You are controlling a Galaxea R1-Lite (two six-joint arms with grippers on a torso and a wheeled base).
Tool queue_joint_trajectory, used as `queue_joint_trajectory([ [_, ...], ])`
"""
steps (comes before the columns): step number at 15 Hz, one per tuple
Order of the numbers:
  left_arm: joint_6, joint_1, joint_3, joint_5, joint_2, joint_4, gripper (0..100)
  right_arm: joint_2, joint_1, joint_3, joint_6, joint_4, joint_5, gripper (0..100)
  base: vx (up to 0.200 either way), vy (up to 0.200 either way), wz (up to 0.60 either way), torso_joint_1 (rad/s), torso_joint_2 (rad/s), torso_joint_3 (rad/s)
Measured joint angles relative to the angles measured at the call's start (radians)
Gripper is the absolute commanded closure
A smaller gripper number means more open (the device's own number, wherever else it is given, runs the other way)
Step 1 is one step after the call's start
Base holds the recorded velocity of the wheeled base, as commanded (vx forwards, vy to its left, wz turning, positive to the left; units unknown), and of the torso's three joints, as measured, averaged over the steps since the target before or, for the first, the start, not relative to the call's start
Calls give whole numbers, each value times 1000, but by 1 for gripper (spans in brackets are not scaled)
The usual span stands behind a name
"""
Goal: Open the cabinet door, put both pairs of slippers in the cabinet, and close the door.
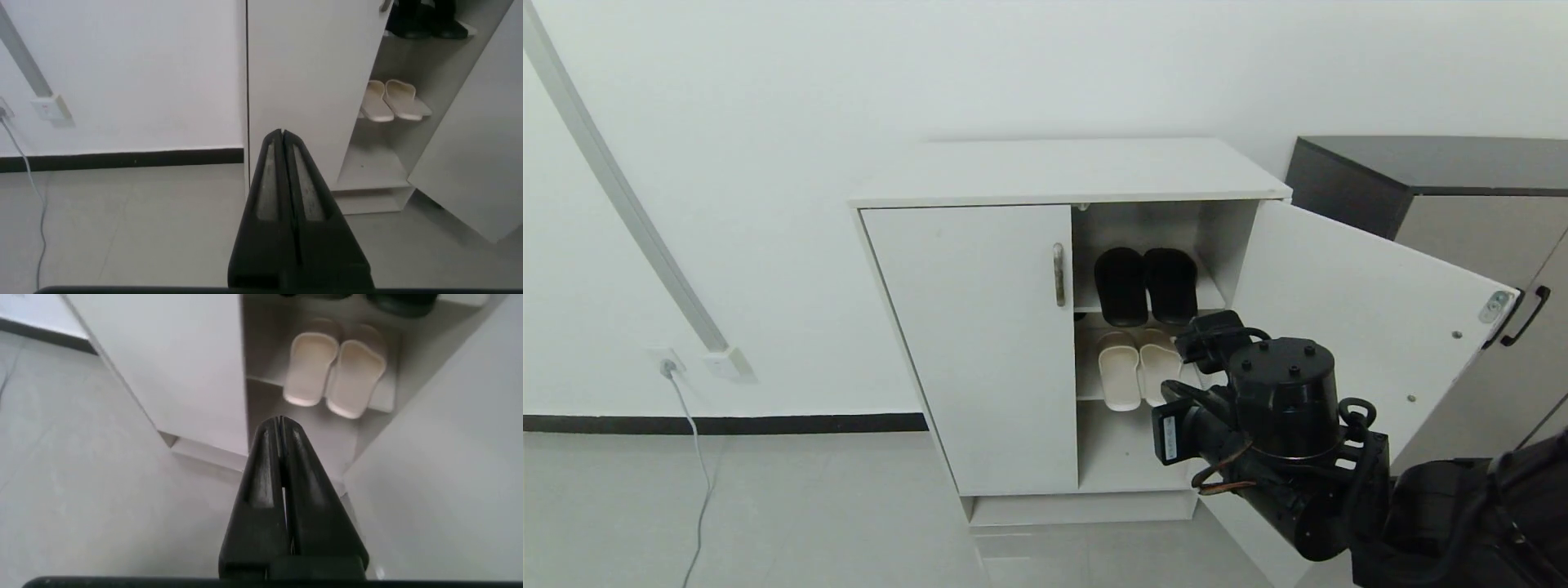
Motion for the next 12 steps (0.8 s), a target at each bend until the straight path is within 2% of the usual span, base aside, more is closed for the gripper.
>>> queue_joint_trajectory([
  [12, 0, 0, 0, 0, 0, 0, 100, -2, 0, 6, 0, -1, 0, 100, 0, 0, 0, 194, -508, -321],
])
